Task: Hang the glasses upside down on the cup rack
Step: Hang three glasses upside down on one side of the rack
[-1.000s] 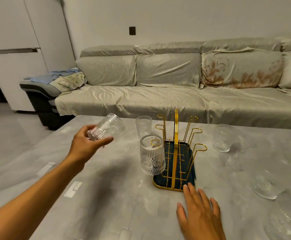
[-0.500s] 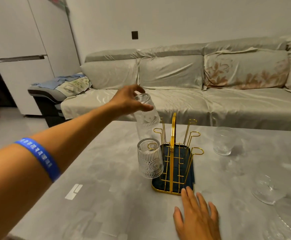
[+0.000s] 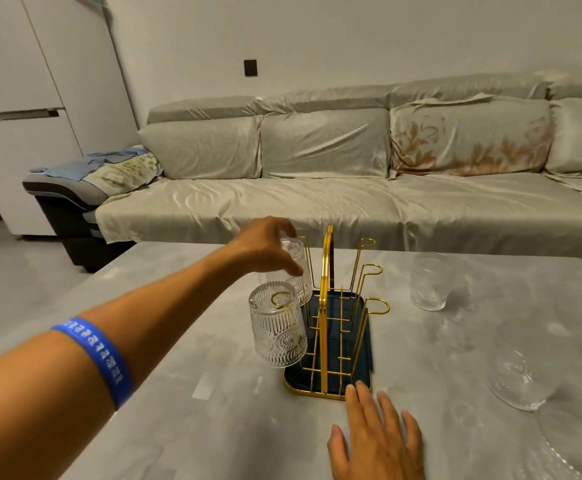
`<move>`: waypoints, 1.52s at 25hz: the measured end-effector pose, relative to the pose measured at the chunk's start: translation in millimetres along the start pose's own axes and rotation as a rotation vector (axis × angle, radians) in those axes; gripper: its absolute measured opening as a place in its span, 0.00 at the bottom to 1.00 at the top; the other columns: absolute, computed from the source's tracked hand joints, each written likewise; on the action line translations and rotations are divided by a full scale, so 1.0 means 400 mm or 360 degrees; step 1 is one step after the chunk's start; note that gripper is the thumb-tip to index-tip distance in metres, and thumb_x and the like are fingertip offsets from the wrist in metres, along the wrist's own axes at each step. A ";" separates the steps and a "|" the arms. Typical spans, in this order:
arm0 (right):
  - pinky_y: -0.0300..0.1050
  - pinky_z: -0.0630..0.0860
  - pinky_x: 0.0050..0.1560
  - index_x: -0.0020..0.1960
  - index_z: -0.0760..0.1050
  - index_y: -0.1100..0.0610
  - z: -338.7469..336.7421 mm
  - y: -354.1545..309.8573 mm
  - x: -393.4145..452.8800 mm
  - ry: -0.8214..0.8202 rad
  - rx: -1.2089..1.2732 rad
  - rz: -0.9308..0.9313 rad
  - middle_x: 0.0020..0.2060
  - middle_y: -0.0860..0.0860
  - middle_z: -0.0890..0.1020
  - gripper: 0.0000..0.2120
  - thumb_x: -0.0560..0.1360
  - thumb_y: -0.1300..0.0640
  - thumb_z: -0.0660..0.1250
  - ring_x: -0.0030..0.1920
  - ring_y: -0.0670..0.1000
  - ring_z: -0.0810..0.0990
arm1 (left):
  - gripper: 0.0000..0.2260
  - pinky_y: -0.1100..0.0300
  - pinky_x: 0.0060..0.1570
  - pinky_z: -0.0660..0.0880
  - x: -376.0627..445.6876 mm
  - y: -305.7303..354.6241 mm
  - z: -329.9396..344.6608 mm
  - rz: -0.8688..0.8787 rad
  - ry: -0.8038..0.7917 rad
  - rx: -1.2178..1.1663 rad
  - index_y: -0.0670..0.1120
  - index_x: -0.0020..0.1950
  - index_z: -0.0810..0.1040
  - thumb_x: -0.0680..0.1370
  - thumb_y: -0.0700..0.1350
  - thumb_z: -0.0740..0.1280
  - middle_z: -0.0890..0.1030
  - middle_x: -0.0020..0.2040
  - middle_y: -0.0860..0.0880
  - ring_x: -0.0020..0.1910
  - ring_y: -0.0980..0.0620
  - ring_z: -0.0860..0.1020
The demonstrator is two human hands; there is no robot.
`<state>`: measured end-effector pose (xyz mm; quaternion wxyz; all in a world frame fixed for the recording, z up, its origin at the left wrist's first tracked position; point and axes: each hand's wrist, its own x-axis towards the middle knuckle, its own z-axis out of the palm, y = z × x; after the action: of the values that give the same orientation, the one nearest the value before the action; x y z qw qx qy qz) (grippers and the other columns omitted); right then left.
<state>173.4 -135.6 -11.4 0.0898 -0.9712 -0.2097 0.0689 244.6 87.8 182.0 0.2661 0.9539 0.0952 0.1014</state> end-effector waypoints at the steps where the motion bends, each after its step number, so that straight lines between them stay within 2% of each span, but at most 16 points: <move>1: 0.59 0.44 0.74 0.77 0.40 0.46 -0.001 0.000 -0.001 -0.0004 -0.0012 -0.0004 0.78 0.46 0.42 0.36 0.75 0.34 0.47 0.77 0.53 0.43 | 0.31 0.55 0.53 0.76 0.002 -0.004 0.014 -0.0004 -0.0021 0.0024 0.47 0.64 0.74 0.63 0.46 0.81 0.78 0.63 0.43 0.56 0.45 0.77; 4: 0.59 0.43 0.74 0.77 0.40 0.46 0.001 0.000 -0.004 -0.0010 -0.0017 -0.0006 0.78 0.46 0.42 0.36 0.75 0.34 0.47 0.77 0.53 0.43 | 0.32 0.57 0.48 0.73 0.005 -0.015 0.042 -0.0011 -0.0069 0.0100 0.47 0.65 0.74 0.63 0.46 0.81 0.77 0.63 0.42 0.55 0.47 0.76; 8: 0.58 0.43 0.74 0.77 0.40 0.46 0.000 -0.003 -0.009 0.0019 0.0005 0.0006 0.78 0.45 0.42 0.36 0.75 0.33 0.47 0.77 0.53 0.43 | 0.33 0.54 0.50 0.77 0.010 -0.031 0.043 -0.0049 -0.0147 0.0105 0.48 0.67 0.72 0.65 0.47 0.80 0.76 0.65 0.42 0.55 0.44 0.77; 11: 0.58 0.43 0.74 0.77 0.38 0.46 -0.005 -0.004 -0.008 0.0034 0.0002 0.0000 0.78 0.45 0.41 0.36 0.75 0.33 0.46 0.77 0.53 0.43 | 0.29 0.61 0.45 0.73 0.008 -0.058 0.029 -0.0107 -0.0199 -0.0287 0.47 0.67 0.71 0.70 0.53 0.75 0.76 0.65 0.42 0.54 0.48 0.75; 15: 0.58 0.43 0.74 0.77 0.38 0.45 0.008 0.002 0.003 -0.0043 -0.0094 0.0033 0.78 0.46 0.40 0.35 0.76 0.33 0.45 0.77 0.53 0.42 | 0.21 0.59 0.48 0.72 0.032 -0.154 0.018 -0.0309 0.0269 -0.0718 0.44 0.64 0.73 0.74 0.51 0.72 0.78 0.62 0.42 0.54 0.50 0.77; 17: 0.63 0.51 0.73 0.77 0.48 0.45 -0.012 -0.011 -0.001 0.0006 -0.0168 -0.0012 0.78 0.48 0.49 0.33 0.76 0.33 0.43 0.77 0.56 0.51 | 0.24 0.54 0.53 0.72 0.057 -0.216 0.041 -0.0489 0.0397 -0.0735 0.43 0.66 0.72 0.72 0.44 0.75 0.77 0.62 0.41 0.57 0.46 0.76; 18: 0.67 0.62 0.67 0.74 0.62 0.47 -0.018 -0.014 0.003 0.0045 -0.0155 -0.0028 0.75 0.51 0.63 0.32 0.76 0.34 0.40 0.73 0.59 0.65 | 0.27 0.53 0.53 0.72 0.071 -0.241 0.065 -0.0564 0.0395 -0.0724 0.43 0.67 0.71 0.70 0.41 0.76 0.77 0.63 0.40 0.57 0.45 0.76; 19: 0.68 0.73 0.55 0.64 0.77 0.51 -0.025 -0.010 0.002 -0.0006 -0.0041 -0.0004 0.66 0.54 0.77 0.37 0.77 0.36 0.36 0.62 0.60 0.78 | 0.30 0.51 0.54 0.73 0.085 -0.262 0.095 -0.0625 0.0372 -0.0713 0.44 0.68 0.69 0.69 0.40 0.76 0.76 0.64 0.39 0.57 0.44 0.75; 20: 0.66 0.78 0.45 0.53 0.84 0.54 -0.020 -0.007 -0.002 0.0057 -0.0015 -0.0018 0.54 0.55 0.84 0.42 0.77 0.38 0.33 0.50 0.60 0.84 | 0.32 0.50 0.54 0.73 0.100 -0.284 0.128 -0.0669 0.0347 -0.0720 0.44 0.70 0.67 0.68 0.38 0.77 0.74 0.65 0.39 0.57 0.43 0.75; 21: 0.65 0.79 0.43 0.47 0.85 0.55 -0.012 -0.006 -0.005 0.0138 -0.0009 -0.0025 0.48 0.54 0.86 0.44 0.77 0.39 0.31 0.43 0.60 0.85 | 0.34 0.50 0.55 0.74 0.115 -0.304 0.162 -0.0694 0.0330 -0.0732 0.44 0.71 0.66 0.68 0.37 0.76 0.73 0.67 0.39 0.59 0.42 0.75; 24: 0.54 0.64 0.57 0.46 0.85 0.55 -0.005 -0.008 -0.003 0.0155 -0.0063 -0.0030 0.47 0.54 0.86 0.44 0.77 0.39 0.31 0.43 0.60 0.85 | 0.32 0.51 0.56 0.72 0.175 -0.356 0.243 -0.0677 0.0296 -0.0723 0.41 0.72 0.65 0.71 0.36 0.73 0.73 0.68 0.39 0.63 0.39 0.74; 26: 0.57 0.69 0.57 0.47 0.85 0.54 0.003 -0.005 0.006 0.0123 -0.0100 -0.0008 0.47 0.53 0.86 0.44 0.76 0.40 0.31 0.43 0.59 0.86 | 0.26 0.47 0.61 0.72 0.215 -0.384 0.272 -0.0651 0.0268 -0.0676 0.38 0.70 0.67 0.74 0.34 0.71 0.75 0.66 0.37 0.63 0.37 0.75; 29: 0.62 0.80 0.38 0.46 0.85 0.52 0.002 0.000 0.026 0.0192 -0.0049 0.0005 0.46 0.52 0.87 0.43 0.77 0.41 0.31 0.43 0.58 0.86 | 0.22 0.42 0.63 0.72 0.251 -0.409 0.284 -0.0640 0.0301 -0.0667 0.37 0.67 0.71 0.74 0.32 0.68 0.77 0.63 0.36 0.62 0.37 0.76; 31: 0.62 0.80 0.35 0.45 0.85 0.52 0.003 -0.001 0.027 0.0165 -0.0067 -0.0028 0.46 0.52 0.87 0.43 0.77 0.40 0.31 0.42 0.58 0.86 | 0.21 0.47 0.55 0.75 0.240 -0.402 0.276 -0.0617 0.0374 -0.0709 0.38 0.64 0.73 0.72 0.34 0.72 0.79 0.57 0.42 0.55 0.41 0.77; 35: 0.62 0.80 0.33 0.43 0.85 0.54 -0.005 -0.002 0.003 0.0062 -0.0127 -0.0040 0.44 0.53 0.87 0.44 0.77 0.40 0.31 0.40 0.59 0.86 | 0.22 0.61 0.38 0.70 0.172 -0.367 0.208 -0.0627 0.0557 -0.0745 0.42 0.58 0.76 0.66 0.42 0.77 0.79 0.50 0.47 0.44 0.49 0.76; 38: 0.63 0.80 0.34 0.45 0.85 0.54 -0.015 -0.005 0.001 0.0202 -0.0133 0.0010 0.46 0.53 0.87 0.44 0.77 0.39 0.31 0.42 0.59 0.86 | 0.28 0.53 0.43 0.78 0.115 -0.336 0.088 -0.0591 0.0556 -0.0839 0.43 0.57 0.77 0.61 0.47 0.82 0.81 0.50 0.44 0.43 0.49 0.79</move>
<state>174.2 -134.5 -5.4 0.0621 -0.9772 -0.2032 -0.0013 280.1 194.5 88.1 0.4965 0.7872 0.2814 0.2337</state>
